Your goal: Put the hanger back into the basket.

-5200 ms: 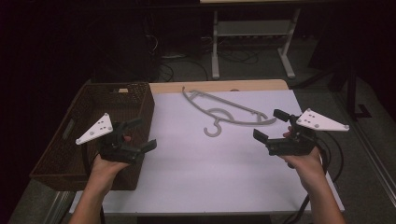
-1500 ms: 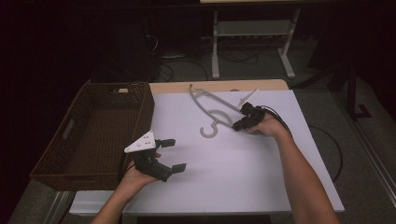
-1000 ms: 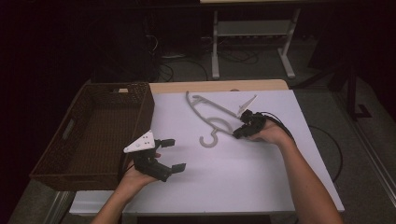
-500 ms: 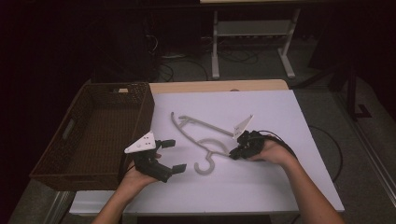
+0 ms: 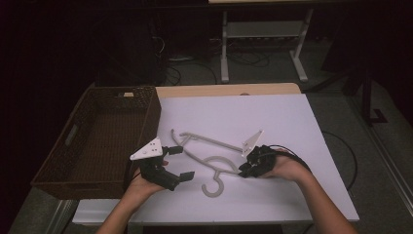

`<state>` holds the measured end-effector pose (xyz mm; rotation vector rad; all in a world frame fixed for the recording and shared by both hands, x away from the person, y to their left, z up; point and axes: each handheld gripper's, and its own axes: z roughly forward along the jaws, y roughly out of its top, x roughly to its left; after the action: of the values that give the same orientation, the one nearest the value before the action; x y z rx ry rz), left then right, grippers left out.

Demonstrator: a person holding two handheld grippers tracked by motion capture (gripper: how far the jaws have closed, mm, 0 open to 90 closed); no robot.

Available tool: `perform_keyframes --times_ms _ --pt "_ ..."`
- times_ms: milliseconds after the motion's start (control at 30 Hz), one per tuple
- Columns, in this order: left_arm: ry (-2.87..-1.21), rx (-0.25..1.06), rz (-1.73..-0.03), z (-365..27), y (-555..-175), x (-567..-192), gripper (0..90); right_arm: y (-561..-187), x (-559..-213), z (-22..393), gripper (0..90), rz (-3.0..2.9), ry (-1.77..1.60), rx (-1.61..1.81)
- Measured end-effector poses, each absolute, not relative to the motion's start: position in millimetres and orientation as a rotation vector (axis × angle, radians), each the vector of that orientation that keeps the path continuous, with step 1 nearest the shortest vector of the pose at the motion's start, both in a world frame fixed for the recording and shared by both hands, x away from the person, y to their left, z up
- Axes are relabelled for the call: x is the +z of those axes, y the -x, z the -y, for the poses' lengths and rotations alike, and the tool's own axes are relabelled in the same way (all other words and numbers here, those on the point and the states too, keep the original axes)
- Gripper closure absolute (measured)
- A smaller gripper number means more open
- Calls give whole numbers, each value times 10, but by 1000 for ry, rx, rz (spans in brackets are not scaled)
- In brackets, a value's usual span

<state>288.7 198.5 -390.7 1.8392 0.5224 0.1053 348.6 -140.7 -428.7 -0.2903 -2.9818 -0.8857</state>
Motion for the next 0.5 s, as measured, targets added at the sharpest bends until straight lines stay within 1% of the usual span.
perform_keyframes --times_ms 200,233,333,500 --pt "-1837 107 -525 -1992 -2896 -3905 0 -3580 -4140 1475 664 2991 355 -981" --pt "-1837 106 -524 -1988 -2896 -3903 0 -3685 -4076 1469 665 2999 410 -1028" --pt "-1840 106 -523 -1980 -2895 -3903 0 -3784 -4041 1431 665 3018 451 -1040" --pt "-1843 104 -522 -1989 -2894 -3900 0 -4029 -4068 1279 670 3048 500 -1027"
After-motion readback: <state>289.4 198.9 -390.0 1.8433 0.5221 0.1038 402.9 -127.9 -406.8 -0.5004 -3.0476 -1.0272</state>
